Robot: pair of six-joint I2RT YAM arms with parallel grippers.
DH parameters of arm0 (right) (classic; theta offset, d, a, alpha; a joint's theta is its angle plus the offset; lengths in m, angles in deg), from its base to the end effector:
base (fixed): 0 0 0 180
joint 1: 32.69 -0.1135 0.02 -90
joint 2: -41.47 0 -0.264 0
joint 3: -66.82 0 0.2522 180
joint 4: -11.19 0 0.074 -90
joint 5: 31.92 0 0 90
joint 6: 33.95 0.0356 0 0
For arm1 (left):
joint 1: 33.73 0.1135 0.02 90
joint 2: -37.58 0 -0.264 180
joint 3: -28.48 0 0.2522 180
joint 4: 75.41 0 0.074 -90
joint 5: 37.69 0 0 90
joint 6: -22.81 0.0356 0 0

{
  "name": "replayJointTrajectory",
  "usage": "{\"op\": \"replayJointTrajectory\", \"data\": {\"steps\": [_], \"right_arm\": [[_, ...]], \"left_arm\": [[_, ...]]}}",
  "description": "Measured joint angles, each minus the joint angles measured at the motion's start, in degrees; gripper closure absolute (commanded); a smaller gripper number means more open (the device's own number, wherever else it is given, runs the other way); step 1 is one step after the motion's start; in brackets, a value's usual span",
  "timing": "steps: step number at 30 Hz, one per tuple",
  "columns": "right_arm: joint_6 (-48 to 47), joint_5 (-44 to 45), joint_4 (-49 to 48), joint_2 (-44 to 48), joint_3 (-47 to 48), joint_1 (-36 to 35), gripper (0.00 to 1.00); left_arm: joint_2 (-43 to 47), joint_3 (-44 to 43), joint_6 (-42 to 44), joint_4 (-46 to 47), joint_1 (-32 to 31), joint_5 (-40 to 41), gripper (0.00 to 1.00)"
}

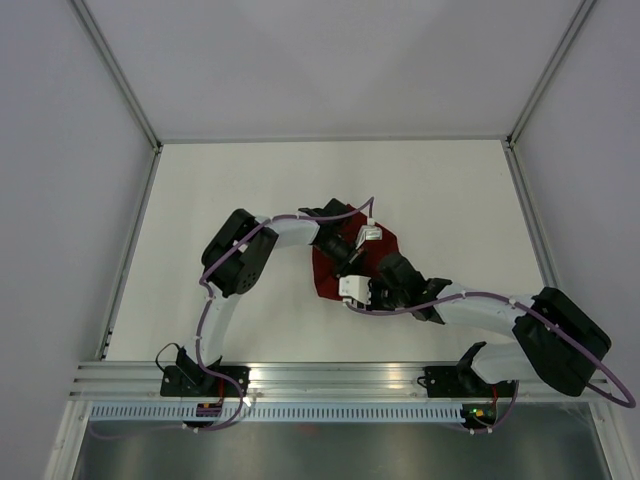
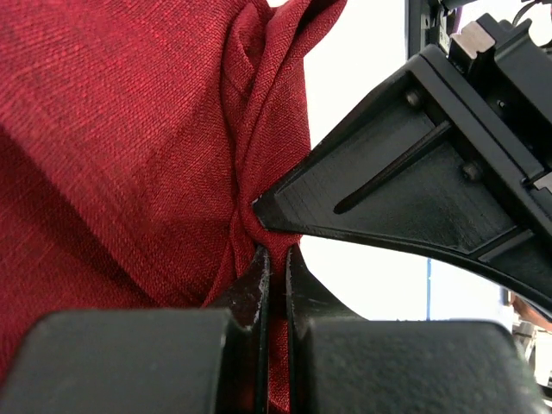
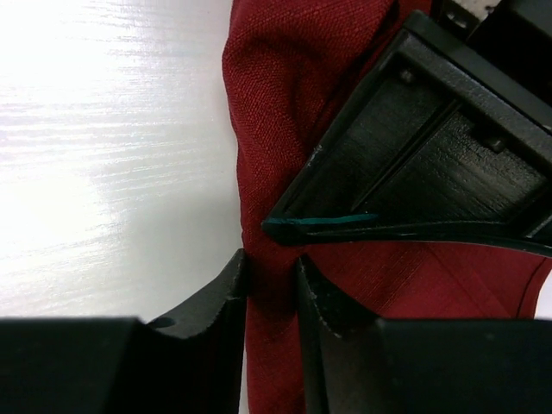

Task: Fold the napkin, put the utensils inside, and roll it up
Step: Roll the napkin at the center of the board.

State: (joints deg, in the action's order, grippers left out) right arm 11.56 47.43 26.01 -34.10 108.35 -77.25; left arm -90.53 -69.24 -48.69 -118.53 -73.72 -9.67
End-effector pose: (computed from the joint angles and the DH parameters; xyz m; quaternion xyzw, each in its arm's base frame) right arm 0.1628 0.1695 0.1459 -0.6769 0.6417 0.0871 0.3498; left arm 0.3064 -0.2980 0.1066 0.4789 0.7042 -0.5236 0.0258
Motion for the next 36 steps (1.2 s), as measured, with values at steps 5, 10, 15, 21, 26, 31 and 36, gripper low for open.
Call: {"op": "replayJointTrajectory", "data": {"steps": [5, 10, 15, 21, 26, 31, 36], "right_arm": [[-0.02, 0.63, -1.46, -1.31, 0.11, -0.5, 0.87], [-0.37, 0.46, 0.42, -3.78, 2.84, -0.61, 0.99], [-0.42, 0.0, 6.25, -7.93, 8.28, -0.46, 1.0], [-0.42, -0.35, 11.45, -12.02, 14.01, 0.04, 0.99], [-0.46, -2.05, 14.47, -14.45, 17.31, 1.01, 0.99], [-1.03, -5.77, 20.04, -17.46, 22.08, 2.69, 0.99], [-1.77, -10.16, 27.12, -21.59, 28.04, 4.76, 1.0]], "left_arm": [[-0.11, -0.11, -0.07, -0.92, 0.59, -0.11, 0.98], [-0.11, -0.15, -0.09, -1.7, 1.33, 0.02, 0.82], [0.37, 0.0, -1.22, -1.79, 1.79, 1.62, 0.73], [4.87, 4.02, -4.46, 3.15, 2.16, 8.26, 0.66], [10.88, 9.92, -9.92, 11.89, 3.06, 15.93, 0.65], [18.53, 14.38, -15.47, 24.04, 6.84, 27.69, 0.64], [28.33, 20.26, -21.51, 32.87, 11.17, 40.68, 0.65]]}}
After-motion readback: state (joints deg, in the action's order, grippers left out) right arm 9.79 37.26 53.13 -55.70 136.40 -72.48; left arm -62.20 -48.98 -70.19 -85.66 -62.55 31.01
